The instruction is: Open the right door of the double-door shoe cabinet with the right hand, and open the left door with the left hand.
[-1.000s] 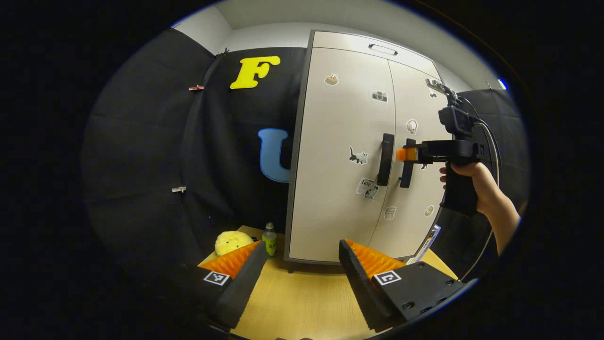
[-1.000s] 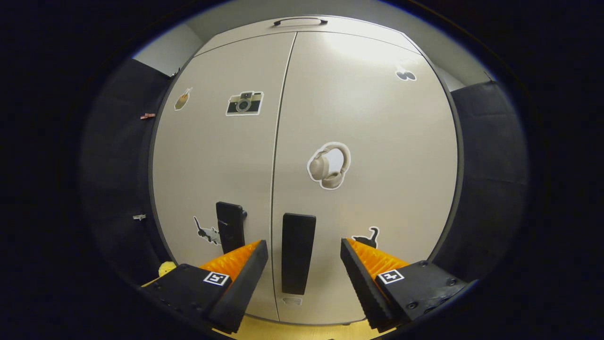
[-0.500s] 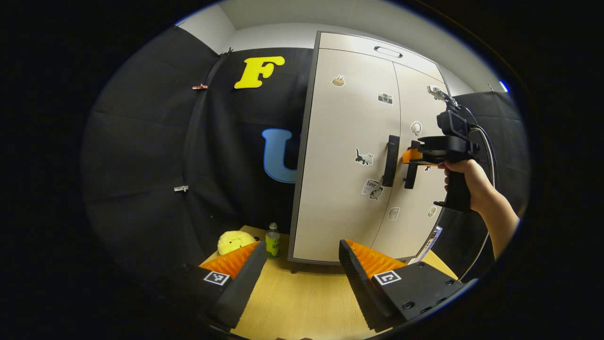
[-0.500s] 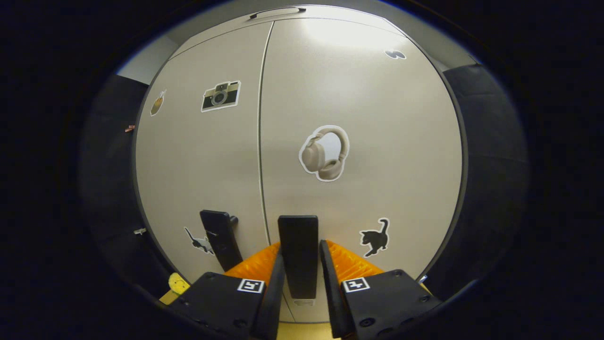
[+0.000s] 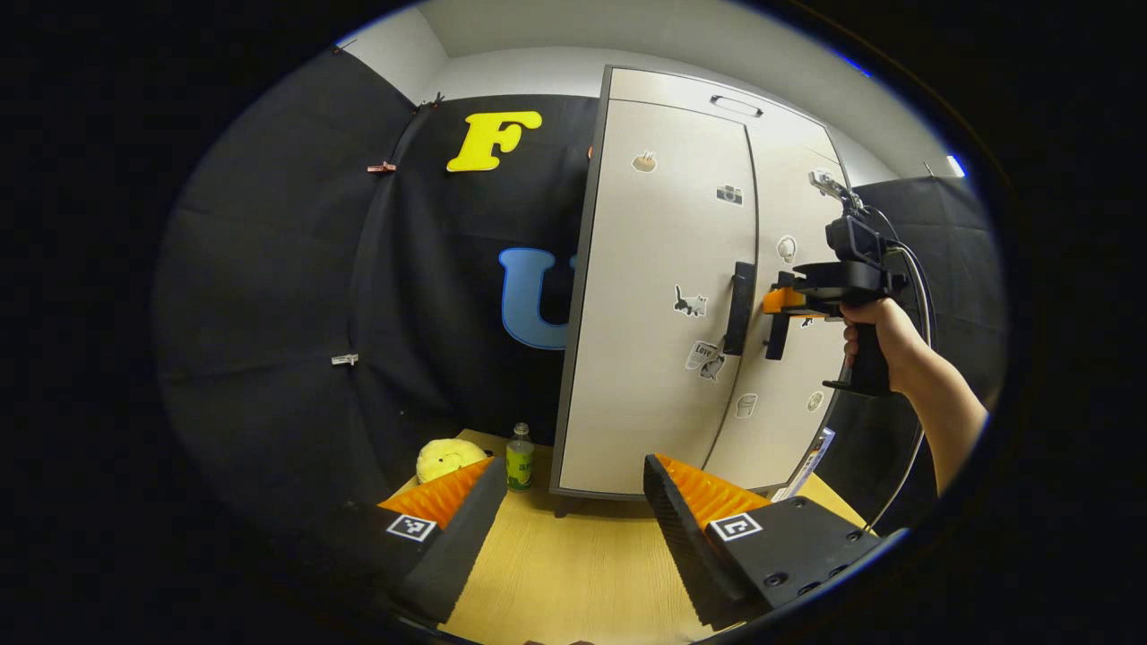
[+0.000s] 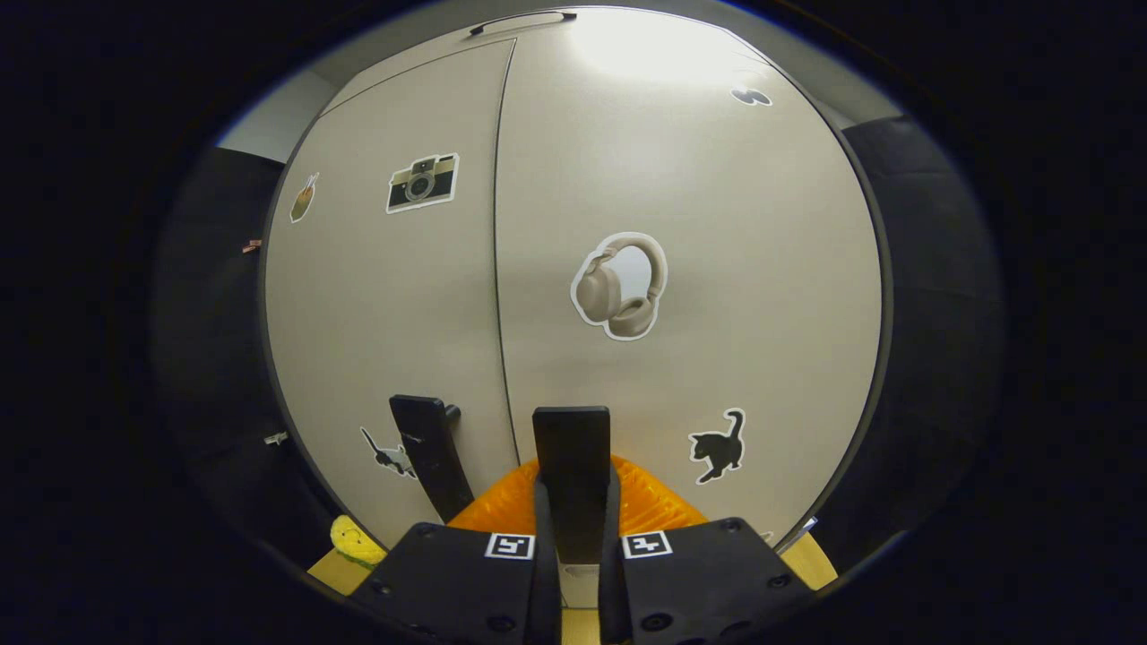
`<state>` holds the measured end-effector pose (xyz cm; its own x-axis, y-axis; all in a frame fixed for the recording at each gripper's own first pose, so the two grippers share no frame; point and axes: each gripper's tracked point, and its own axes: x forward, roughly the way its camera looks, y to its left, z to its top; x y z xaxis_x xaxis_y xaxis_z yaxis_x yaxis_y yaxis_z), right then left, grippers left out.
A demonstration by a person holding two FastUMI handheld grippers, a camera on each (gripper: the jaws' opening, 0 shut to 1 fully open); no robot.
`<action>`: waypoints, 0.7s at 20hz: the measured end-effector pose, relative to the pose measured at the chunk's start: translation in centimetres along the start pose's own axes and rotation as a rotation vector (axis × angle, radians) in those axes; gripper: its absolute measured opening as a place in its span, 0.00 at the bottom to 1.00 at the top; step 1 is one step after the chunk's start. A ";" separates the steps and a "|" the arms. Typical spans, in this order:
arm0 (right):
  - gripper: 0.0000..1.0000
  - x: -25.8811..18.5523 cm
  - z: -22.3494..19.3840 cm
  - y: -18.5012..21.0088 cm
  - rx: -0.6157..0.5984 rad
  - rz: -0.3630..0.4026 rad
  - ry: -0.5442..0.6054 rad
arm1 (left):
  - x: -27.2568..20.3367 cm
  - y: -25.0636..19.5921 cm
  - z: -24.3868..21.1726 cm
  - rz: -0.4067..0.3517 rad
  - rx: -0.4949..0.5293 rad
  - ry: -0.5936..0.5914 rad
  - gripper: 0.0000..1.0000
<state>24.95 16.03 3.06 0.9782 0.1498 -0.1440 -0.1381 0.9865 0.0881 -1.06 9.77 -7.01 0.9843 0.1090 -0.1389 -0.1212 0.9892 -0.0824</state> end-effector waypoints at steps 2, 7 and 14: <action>0.16 -0.9 -0.1 0.0 0.003 0.007 0.004 | -0.4 -0.1 0.2 -0.016 -0.002 -0.005 0.95; 0.16 -4.1 -0.2 -0.9 -0.001 0.003 -0.004 | -0.8 -1.2 0.2 -0.080 0.017 -0.006 0.95; 0.16 -8.9 -0.4 -3.0 0.001 0.048 -0.004 | -2.0 -3.4 1.7 -0.068 0.081 -0.041 0.95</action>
<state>16.60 11.74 3.64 0.9711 0.1963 -0.1357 -0.1843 0.9782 0.0962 -2.41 6.38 -4.79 0.9945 0.0431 -0.0954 -0.0443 0.9990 -0.0097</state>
